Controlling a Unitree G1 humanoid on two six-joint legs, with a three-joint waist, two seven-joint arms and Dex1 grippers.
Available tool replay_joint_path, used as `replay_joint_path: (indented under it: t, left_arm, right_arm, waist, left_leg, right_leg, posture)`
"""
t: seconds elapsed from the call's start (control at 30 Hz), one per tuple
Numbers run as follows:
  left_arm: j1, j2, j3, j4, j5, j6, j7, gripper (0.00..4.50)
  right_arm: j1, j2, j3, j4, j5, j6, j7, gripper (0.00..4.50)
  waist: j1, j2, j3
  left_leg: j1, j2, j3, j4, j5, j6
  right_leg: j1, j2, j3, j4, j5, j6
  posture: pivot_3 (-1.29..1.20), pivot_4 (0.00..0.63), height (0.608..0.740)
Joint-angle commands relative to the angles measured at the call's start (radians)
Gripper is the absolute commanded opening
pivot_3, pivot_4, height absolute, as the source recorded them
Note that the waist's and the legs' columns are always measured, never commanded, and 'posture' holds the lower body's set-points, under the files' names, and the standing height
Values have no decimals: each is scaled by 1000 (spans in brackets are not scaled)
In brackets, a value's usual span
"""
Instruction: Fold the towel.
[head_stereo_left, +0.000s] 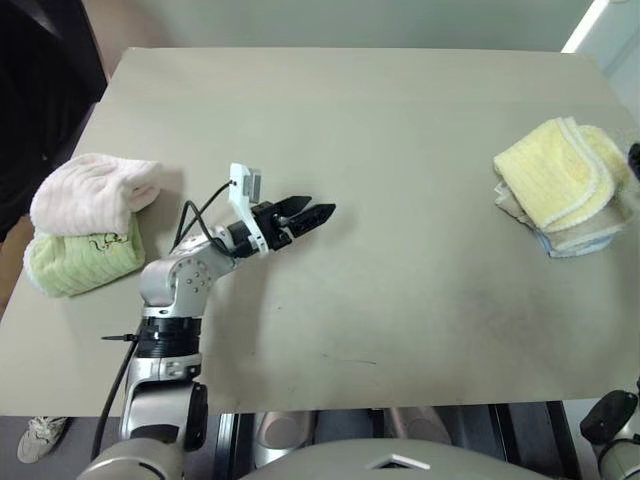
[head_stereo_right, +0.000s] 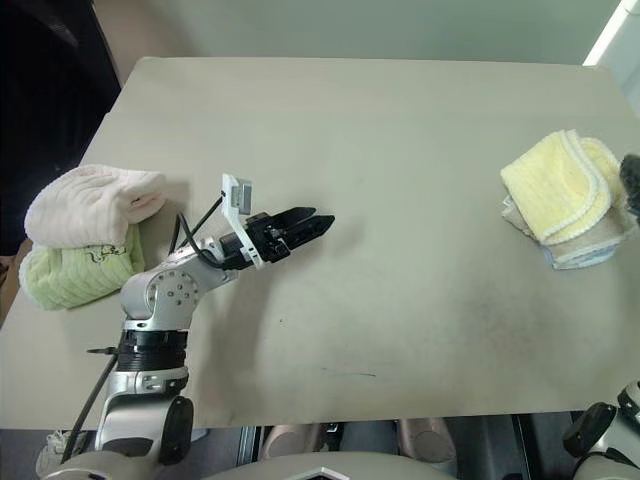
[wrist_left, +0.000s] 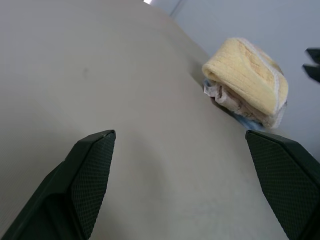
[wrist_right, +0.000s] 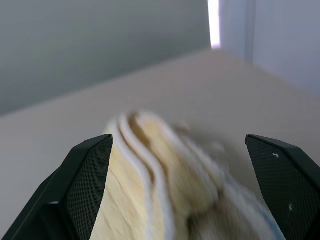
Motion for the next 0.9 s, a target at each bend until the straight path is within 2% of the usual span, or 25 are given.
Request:
replay_joint_path:
  t: [0.03,0.13,0.23,0.3,0.4,0.47,0.63,0.9]
  left_arm:
    - [-24,15,9,17,37,-54,-10,4500]
    - [-36,25,24,45,103,-134,38,4500]
    - [-41,59,43,72,183,-238,69,4500]
    - [-10,95,33,45,242,-309,68,4500]
    - [44,133,15,-3,306,-388,66,4500]
    - [77,155,15,-21,337,-428,62,4500]
    - [167,150,37,-117,354,-436,105,4500]
    - [253,163,36,-208,340,-387,115,4500]
  right_arm:
    - [25,-13,49,-145,44,-51,69,4472]
    - [81,-12,227,-279,83,-49,174,4472]
    - [147,-10,487,-331,-3,-100,253,4472]
    - [167,22,622,-286,-75,-173,287,4472]
    - [155,79,738,-193,-157,-264,311,4472]
    - [138,103,808,-136,-226,-321,321,4472]
    - [134,119,889,-13,-347,-449,370,4472]
    - [132,161,899,14,-388,-483,388,4472]
  waist:
    - [-1,0,0]
    - [-6,0,0]
    - [-12,-1,0]
    - [-12,-1,0]
    - [-12,0,0]
    - [-10,0,0]
    - [-1,-1,0]
    - [-7,-1,0]
  left_leg:
    - [0,0,0,0,0,0]
    - [0,0,0,0,0,0]
    - [0,0,0,0,2,-3]
    - [1,0,0,0,2,-3]
    - [0,0,0,1,2,-2]
    - [0,0,0,2,1,-1]
    - [-1,0,0,2,0,2]
    - [-2,0,0,1,0,-1]
  right_leg:
    - [0,0,0,0,0,0]
    - [0,0,0,0,-2,3]
    - [-1,1,-1,0,-5,8]
    - [-1,1,-1,0,-5,9]
    - [-1,1,0,0,-4,9]
    - [0,0,0,-1,-1,5]
    - [0,0,0,-1,1,1]
    - [-2,0,-1,-1,0,-3]
  posture:
    - [0,150,740]
    - [0,150,740]
    - [0,150,740]
    - [0,150,740]
    - [0,150,740]
    - [0,150,740]
    - [0,150,740]
    - [0,150,740]
